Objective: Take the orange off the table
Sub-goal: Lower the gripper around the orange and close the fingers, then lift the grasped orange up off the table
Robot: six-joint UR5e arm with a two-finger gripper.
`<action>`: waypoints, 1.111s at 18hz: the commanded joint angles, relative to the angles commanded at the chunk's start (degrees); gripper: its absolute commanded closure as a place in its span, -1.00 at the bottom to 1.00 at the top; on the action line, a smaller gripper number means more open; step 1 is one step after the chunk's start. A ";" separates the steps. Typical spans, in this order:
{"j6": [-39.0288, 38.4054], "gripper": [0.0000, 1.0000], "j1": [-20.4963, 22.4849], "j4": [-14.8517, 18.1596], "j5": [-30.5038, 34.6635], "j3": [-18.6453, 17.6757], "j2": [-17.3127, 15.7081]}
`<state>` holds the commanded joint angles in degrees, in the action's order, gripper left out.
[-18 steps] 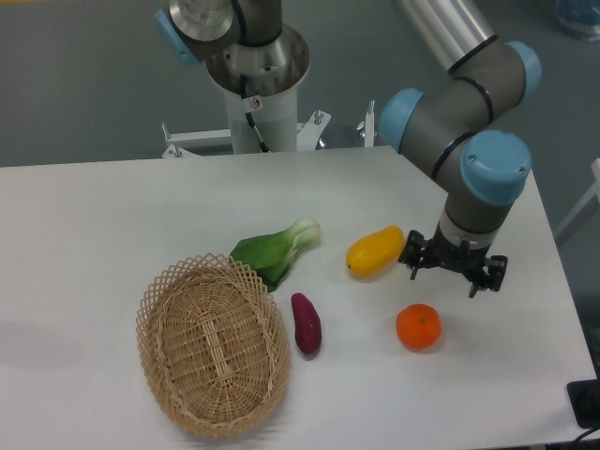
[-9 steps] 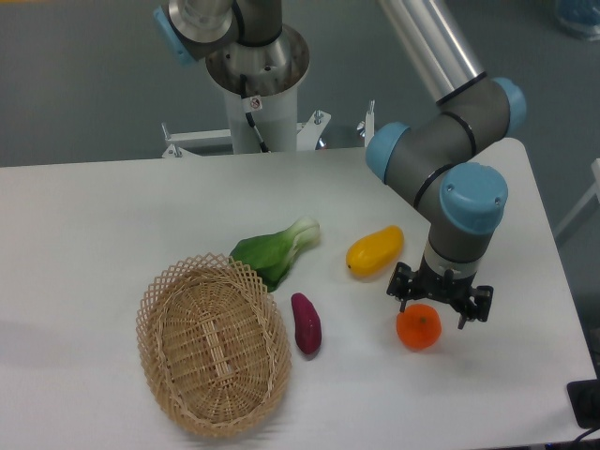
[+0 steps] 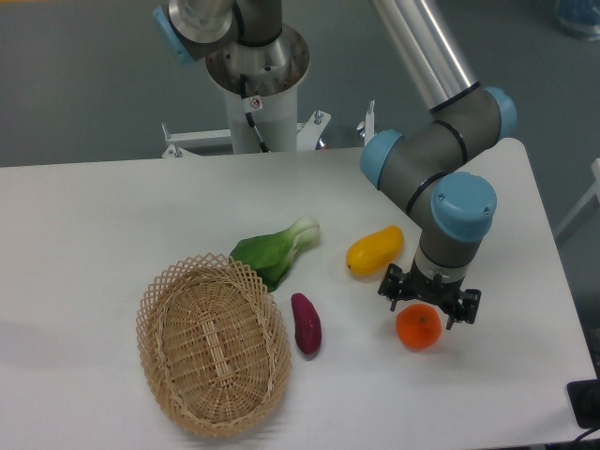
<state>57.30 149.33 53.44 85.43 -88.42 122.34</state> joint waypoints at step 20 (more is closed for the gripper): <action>1.93 -1.00 -0.79 -4.22 5.27 -0.70 3.43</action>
<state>59.24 148.54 49.22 90.70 -89.12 125.77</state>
